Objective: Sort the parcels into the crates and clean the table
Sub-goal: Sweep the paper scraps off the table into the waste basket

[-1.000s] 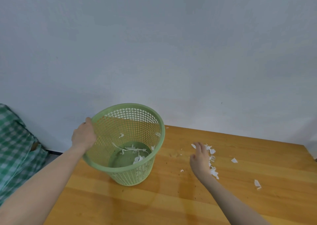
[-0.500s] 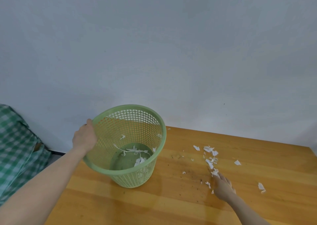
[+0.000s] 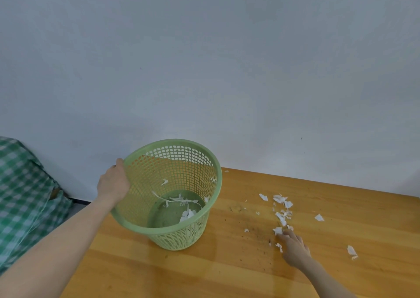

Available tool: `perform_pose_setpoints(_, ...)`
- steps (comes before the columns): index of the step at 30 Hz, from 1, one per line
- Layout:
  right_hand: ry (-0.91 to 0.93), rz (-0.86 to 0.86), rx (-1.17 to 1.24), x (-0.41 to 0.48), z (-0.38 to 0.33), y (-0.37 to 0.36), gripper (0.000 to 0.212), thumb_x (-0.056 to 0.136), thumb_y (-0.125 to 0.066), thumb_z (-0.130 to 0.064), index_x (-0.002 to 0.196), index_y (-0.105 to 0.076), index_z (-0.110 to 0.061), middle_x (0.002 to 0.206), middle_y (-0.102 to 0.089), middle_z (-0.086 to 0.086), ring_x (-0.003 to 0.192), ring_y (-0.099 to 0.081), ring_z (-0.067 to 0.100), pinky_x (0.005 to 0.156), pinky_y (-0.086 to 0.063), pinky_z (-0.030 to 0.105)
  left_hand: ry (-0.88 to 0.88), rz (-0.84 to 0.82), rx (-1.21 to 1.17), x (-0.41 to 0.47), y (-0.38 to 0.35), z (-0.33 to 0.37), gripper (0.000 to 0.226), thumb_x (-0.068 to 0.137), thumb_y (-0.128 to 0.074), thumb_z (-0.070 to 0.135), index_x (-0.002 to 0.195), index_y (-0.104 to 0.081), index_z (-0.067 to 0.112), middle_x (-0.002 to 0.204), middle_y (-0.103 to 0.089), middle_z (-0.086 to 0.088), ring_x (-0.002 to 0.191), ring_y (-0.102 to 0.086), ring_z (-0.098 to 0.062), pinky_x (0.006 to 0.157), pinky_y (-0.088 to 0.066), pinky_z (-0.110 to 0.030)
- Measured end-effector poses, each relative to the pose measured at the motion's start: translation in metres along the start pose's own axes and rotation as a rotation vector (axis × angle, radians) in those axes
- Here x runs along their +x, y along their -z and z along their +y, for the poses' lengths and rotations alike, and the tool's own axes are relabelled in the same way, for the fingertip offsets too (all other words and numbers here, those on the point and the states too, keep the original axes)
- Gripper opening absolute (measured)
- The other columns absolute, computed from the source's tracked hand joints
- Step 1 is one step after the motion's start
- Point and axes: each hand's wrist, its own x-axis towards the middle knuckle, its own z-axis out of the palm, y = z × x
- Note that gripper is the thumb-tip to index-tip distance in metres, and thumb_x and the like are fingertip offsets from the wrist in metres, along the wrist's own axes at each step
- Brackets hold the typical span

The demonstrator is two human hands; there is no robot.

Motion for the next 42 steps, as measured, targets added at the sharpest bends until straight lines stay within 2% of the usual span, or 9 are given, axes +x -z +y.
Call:
perform_pose_setpoints(7,0.001,0.038,-0.038,-0.002,-0.001,0.005,0.056,0.093,-0.042,-0.004,0.145,-0.033,-0.019,0.155,-0.019,-0.006,0.142,-0.019,0.018,0.113,-0.024,0.037,0.015,-0.003,0.009,0.001,0.0,0.0,0.03,0.08,-0.046,-0.003,0.108,-0.037,0.002,0.097,-0.055,-0.022,0.093,-0.053,-0.045,0.069,-0.035,-0.039)
perform_pose_setpoints(13,-0.047,-0.003,0.032,-0.012,0.005,0.0,0.06,0.091,-0.041,-0.005,0.145,-0.03,-0.028,0.153,-0.02,-0.004,0.141,-0.022,0.02,0.113,-0.025,0.037,0.024,-0.005,-0.009,-0.003,0.002,0.002,0.029,0.08,-0.046,-0.004,0.108,-0.037,0.002,0.092,-0.052,-0.019,0.09,-0.053,-0.045,0.068,-0.036,-0.04)
perform_pose_setpoints(18,-0.068,0.001,0.04,-0.02,0.003,-0.012,0.064,0.091,-0.036,-0.001,0.151,-0.017,-0.017,0.156,-0.011,-0.006,0.142,-0.019,0.017,0.114,-0.024,0.035,0.008,0.006,-0.012,-0.002,0.003,0.002,0.028,0.08,-0.046,-0.004,0.106,-0.037,0.002,0.093,-0.054,-0.021,0.089,-0.053,-0.045,0.068,-0.037,-0.04)
perform_pose_setpoints(23,-0.102,0.009,0.022,-0.025,0.002,-0.009,0.059,0.092,-0.035,-0.001,0.149,-0.021,-0.014,0.154,-0.014,-0.005,0.141,-0.017,0.019,0.115,-0.024,0.035,-0.006,0.004,-0.028,-0.004,0.004,0.002,0.025,0.08,-0.044,-0.004,0.103,-0.037,0.002,0.091,-0.053,-0.021,0.086,-0.053,-0.043,0.068,-0.037,-0.04)
perform_pose_setpoints(27,-0.137,0.205,0.251,-0.027,-0.006,0.013,0.063,0.088,-0.042,0.002,0.147,-0.025,-0.011,0.152,-0.022,0.001,0.138,-0.023,0.024,0.11,-0.031,0.037,-0.013,0.006,-0.027,-0.004,0.004,0.003,0.027,0.08,-0.044,-0.005,0.105,-0.037,0.001,0.093,-0.053,-0.021,0.088,-0.053,-0.044,0.068,-0.037,-0.04)
perform_pose_setpoints(32,0.2,0.569,0.502,-0.03,-0.07,0.075,0.064,0.086,-0.041,0.011,0.147,-0.028,-0.005,0.152,-0.027,0.009,0.14,-0.022,0.026,0.114,-0.024,0.036,-0.011,-0.004,-0.032,-0.005,0.004,0.003,0.031,0.081,-0.046,-0.004,0.11,-0.037,0.001,0.092,-0.053,-0.02,0.086,-0.054,-0.042,0.065,-0.038,-0.04)
perform_pose_setpoints(36,0.569,0.729,0.592,-0.064,-0.149,0.12,0.06,0.093,-0.041,0.005,0.148,-0.025,-0.01,0.15,-0.021,-0.009,0.141,-0.014,0.003,0.116,-0.015,0.022,-0.009,-0.006,-0.01,-0.004,0.004,0.001,0.033,0.082,-0.046,-0.002,0.113,-0.038,0.0,0.097,-0.055,-0.022,0.088,-0.054,-0.043,0.065,-0.037,-0.04)
perform_pose_setpoints(40,0.972,0.726,0.381,-0.094,-0.203,0.115,0.054,0.098,-0.032,-0.016,0.15,-0.02,-0.012,0.155,-0.021,-0.003,0.143,-0.018,0.004,0.117,-0.014,0.019,-0.001,-0.001,-0.004,-0.005,0.004,0.002,0.032,0.083,-0.044,-0.002,0.114,-0.038,0.0,0.102,-0.055,-0.023,0.093,-0.054,-0.044,0.068,-0.036,-0.04)
perform_pose_setpoints(42,1.06,0.702,0.16,-0.092,-0.212,0.098,0.051,0.099,-0.028,-0.022,0.149,-0.026,-0.013,0.155,-0.026,-0.001,0.133,-0.039,0.009,0.11,-0.026,0.026,0.001,0.0,-0.005,-0.005,0.003,0.003,0.032,0.083,-0.043,-0.002,0.115,-0.037,0.0,0.103,-0.055,-0.023,0.094,-0.054,-0.044,0.069,-0.036,-0.04)
